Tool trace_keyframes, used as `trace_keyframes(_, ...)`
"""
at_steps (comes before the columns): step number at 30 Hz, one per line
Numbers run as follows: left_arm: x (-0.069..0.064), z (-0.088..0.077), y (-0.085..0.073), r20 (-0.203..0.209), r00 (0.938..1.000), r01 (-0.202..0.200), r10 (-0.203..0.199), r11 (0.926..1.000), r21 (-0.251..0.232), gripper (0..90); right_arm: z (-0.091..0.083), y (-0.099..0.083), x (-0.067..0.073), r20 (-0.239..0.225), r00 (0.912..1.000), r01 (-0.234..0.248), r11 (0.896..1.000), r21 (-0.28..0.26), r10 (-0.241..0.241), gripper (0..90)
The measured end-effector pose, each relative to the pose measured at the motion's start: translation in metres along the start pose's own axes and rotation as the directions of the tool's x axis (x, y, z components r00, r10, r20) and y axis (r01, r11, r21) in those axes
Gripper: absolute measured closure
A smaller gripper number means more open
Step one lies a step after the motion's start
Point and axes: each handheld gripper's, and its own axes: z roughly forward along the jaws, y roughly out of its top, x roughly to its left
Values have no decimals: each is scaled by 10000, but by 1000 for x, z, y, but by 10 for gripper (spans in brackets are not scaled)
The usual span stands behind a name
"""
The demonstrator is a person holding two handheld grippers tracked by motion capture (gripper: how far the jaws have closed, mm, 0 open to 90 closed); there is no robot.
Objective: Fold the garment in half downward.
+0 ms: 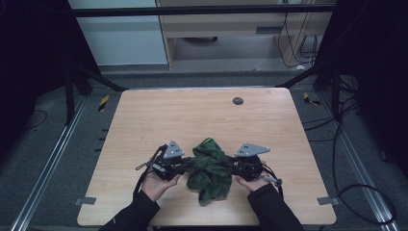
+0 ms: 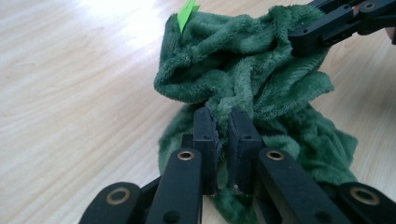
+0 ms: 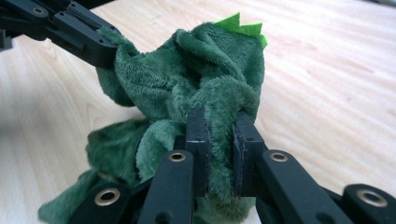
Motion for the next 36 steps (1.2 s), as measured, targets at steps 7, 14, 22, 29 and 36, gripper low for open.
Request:
trace_keyframes(7, -7, 1, -12, 190, 9998, -44, 39, 9997, 248, 831, 0, -9, 6, -156, 9999, -10, 9995, 304, 15, 791)
trace_keyframes(14, -13, 5, -22, 340, 9994, -5, -13, 9985, 544, 830, -2, -17, 11, -295, 9995, -77, 9983, 581, 94, 759)
trace_keyframes(22, -18, 10, -32, 561, 9983, 77, -131, 9955, 947, 830, -5, -28, 13, -348, 9980, -486, 9923, 1136, 528, 737)
trace_keyframes(29, -20, 10, -39, 574, 9983, -1, -68, 9929, 1190, 830, -6, -35, 15, -322, 9973, -608, 9879, 1429, 661, 741)
trace_keyframes(36, -22, 12, -44, 601, 9982, -45, -32, 9917, 1281, 830, -2, -43, 16, -348, 9965, -685, 9793, 1905, 765, 746)
